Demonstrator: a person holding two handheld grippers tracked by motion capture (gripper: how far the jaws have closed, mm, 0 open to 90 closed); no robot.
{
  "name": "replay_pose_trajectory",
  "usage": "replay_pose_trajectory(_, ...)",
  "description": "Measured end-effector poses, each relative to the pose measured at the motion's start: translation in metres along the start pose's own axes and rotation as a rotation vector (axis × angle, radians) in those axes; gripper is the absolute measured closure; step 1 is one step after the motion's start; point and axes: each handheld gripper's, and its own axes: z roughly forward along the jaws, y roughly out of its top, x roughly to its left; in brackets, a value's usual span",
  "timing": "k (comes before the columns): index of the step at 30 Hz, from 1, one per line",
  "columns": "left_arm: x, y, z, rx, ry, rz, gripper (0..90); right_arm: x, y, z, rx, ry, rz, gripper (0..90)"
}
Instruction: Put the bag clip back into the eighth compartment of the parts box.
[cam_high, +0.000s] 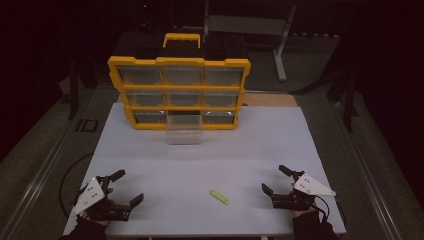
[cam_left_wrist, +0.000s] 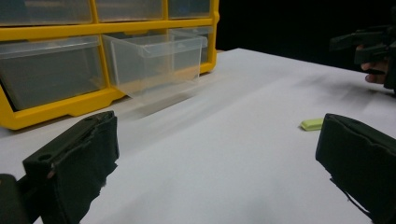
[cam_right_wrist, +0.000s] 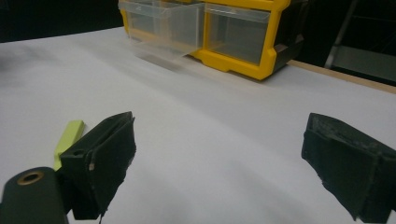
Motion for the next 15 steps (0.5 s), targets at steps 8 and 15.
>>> replay_pose_trajectory(8, 0.0001, -0.0003, 0.0004, 0.01, 0.003, 0.003, 0.4, -0.0012, -0.0004, 0.0, 0.004, 0.0, -0.005, 10.1)
replay_pose_trajectory(15, -0.0002, 0.0, 0.0, 0.001, -0.001, -0.001, 0.4, -0.0022, 0.0004, -0.0013, -0.004, -0.009, -0.001, 10.1)
